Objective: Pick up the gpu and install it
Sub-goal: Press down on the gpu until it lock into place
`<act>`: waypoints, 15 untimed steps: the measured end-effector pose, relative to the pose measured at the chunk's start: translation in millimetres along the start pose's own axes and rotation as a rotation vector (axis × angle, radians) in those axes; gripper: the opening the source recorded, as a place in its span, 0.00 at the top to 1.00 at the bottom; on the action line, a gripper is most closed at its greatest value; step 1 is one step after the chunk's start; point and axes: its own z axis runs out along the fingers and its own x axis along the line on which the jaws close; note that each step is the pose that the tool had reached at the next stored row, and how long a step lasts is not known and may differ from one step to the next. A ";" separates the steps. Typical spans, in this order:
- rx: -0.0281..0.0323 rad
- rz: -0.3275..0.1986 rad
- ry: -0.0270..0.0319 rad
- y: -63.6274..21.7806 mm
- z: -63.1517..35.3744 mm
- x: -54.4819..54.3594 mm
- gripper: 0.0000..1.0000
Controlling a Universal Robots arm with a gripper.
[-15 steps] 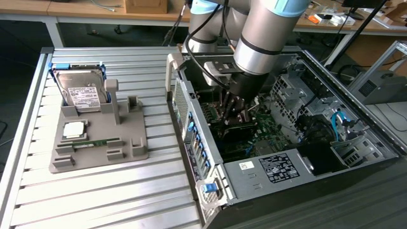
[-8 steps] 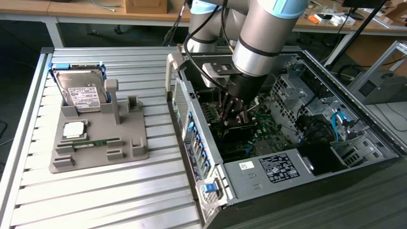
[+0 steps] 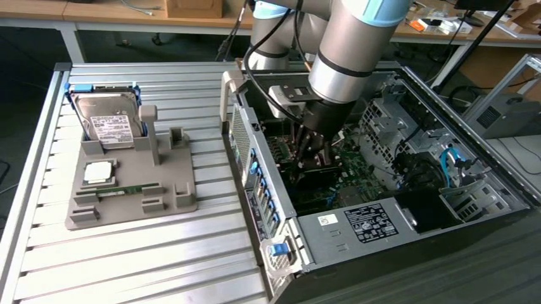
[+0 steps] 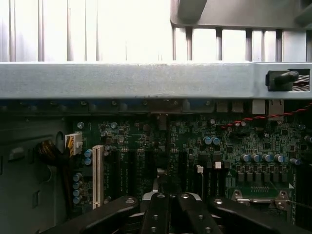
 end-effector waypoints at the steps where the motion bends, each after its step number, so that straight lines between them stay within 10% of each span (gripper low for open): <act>1: -0.0001 0.000 0.0001 0.1 0.4 0.2 0.89; 15: 0.0002 -0.003 -0.0001 -1.3 6.2 0.3 0.89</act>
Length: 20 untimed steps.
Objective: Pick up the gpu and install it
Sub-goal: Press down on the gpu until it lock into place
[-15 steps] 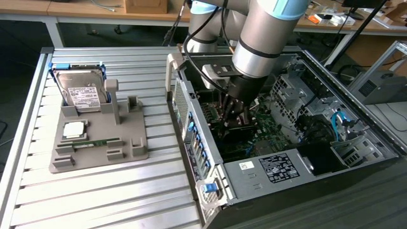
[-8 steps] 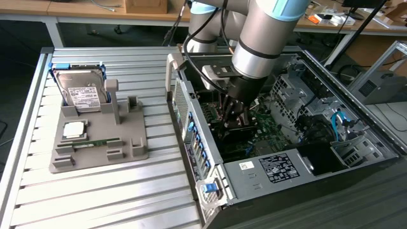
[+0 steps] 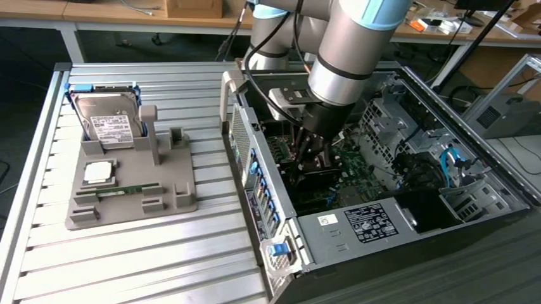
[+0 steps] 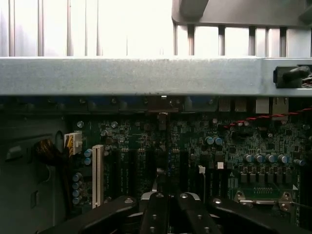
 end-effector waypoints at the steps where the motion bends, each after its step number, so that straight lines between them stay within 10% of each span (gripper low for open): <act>1: 0.0003 0.000 -0.0006 0.0 -0.8 0.0 0.89; 9: 0.0006 0.000 -0.0003 -5.9 -23.5 0.8 0.89; 20: -0.0117 -0.001 -0.0009 -61.2 -27.0 1.6 0.89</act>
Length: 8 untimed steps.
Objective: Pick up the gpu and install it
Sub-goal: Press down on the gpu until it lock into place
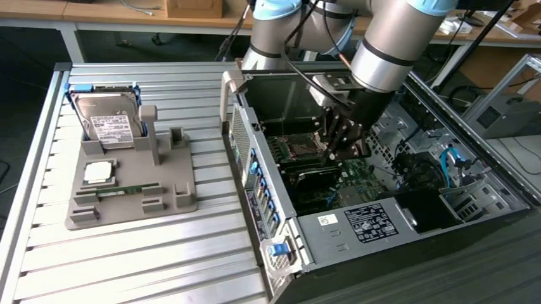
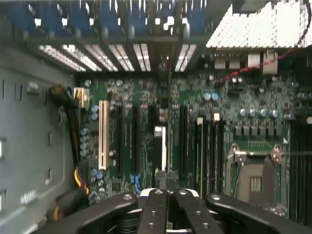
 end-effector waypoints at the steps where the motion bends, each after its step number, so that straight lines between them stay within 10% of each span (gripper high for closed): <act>1: -0.0020 0.000 -0.0001 -4.7 -0.3 0.1 0.89; 8: -0.0230 -0.001 -0.0002 -58.3 -4.0 0.6 0.89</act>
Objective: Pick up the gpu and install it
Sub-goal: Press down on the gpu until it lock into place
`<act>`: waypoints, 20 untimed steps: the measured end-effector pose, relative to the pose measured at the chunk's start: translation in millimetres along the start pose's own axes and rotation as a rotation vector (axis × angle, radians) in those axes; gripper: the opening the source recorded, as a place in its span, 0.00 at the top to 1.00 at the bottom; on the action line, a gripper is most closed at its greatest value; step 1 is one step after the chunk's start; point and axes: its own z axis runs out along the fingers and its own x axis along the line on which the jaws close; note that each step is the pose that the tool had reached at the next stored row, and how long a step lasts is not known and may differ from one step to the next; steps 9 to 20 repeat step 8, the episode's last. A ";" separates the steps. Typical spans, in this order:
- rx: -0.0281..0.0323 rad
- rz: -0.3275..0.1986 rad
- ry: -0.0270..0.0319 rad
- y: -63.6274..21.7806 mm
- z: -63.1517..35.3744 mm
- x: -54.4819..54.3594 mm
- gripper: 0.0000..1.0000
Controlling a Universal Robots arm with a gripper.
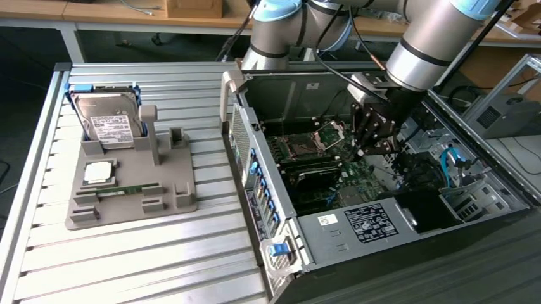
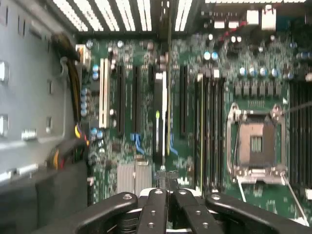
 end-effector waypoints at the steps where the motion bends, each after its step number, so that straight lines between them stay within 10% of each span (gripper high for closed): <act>1: -0.0001 0.000 -0.0001 -0.2 0.0 -0.1 0.89; 20: -0.0002 0.000 -0.0001 -0.3 0.0 0.0 0.89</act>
